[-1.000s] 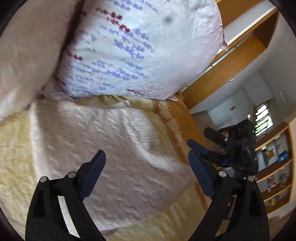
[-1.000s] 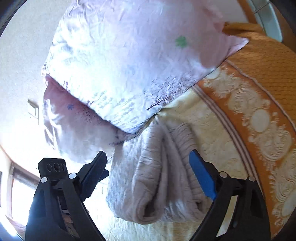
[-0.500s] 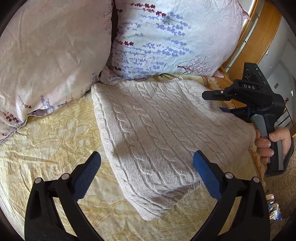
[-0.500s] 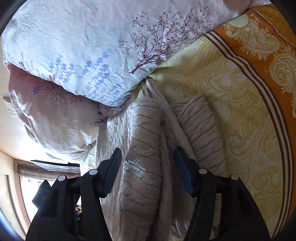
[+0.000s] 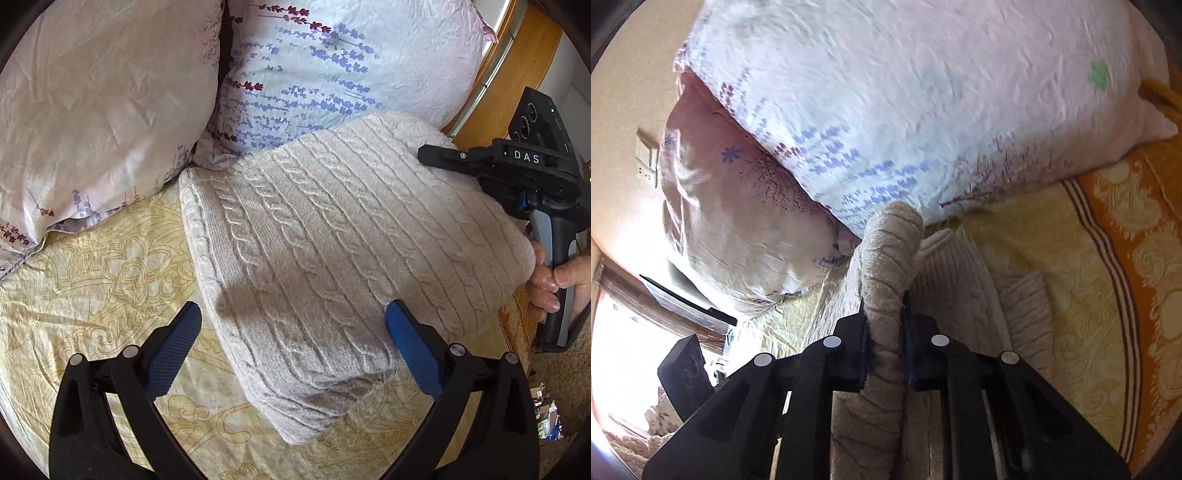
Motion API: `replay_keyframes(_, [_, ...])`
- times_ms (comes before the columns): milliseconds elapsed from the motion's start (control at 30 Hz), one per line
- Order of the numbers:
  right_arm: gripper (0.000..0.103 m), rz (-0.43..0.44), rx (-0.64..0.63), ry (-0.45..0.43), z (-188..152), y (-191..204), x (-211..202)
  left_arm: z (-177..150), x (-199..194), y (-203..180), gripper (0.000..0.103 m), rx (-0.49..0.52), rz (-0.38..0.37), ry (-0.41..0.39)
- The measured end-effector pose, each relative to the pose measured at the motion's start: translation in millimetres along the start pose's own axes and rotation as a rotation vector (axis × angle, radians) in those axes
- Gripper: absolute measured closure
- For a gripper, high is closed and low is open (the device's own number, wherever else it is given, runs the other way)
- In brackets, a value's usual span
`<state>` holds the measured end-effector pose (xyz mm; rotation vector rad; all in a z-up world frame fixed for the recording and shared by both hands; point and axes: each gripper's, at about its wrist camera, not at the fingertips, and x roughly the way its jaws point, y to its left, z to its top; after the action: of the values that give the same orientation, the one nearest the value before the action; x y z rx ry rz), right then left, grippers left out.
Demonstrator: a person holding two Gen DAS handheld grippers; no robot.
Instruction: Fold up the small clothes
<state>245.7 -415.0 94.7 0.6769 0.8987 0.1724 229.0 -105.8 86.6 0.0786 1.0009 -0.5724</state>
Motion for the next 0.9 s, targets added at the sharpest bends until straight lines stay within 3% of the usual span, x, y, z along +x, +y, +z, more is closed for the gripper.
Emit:
replay_keyframes(133, [0.088, -0.049, -0.016, -0.055, 2, 0, -12, 2, -5, -4, 0.003, 0.021, -0.010, -0.019])
replay_keyframes(300, [0.088, -0.108, 0.125, -0.005, -12, -44, 0, -1, 2, -5, 0.003, 0.036, -0.010, 0.006])
replay_keyframes(467, [0.088, -0.079, 0.134, -0.036, -19, -52, -7, 0, 6, -4, 0.003, 0.044, -0.018, 0.014])
replay_keyframes(633, [0.088, -0.126, 0.090, -0.028, -14, -53, -1, -1, 11, -4, 0.003, 0.060, -0.017, 0.026])
replay_keyframes(733, [0.087, -0.170, 0.157, 0.046, -21, -71, 20, -2, 14, -3, 0.003, 0.070, -0.015, 0.035])
replay_keyframes(900, [0.080, -0.151, 0.210, 0.011, -23, -76, 2, -5, 11, -7, 0.003, 0.104, -0.001, 0.014])
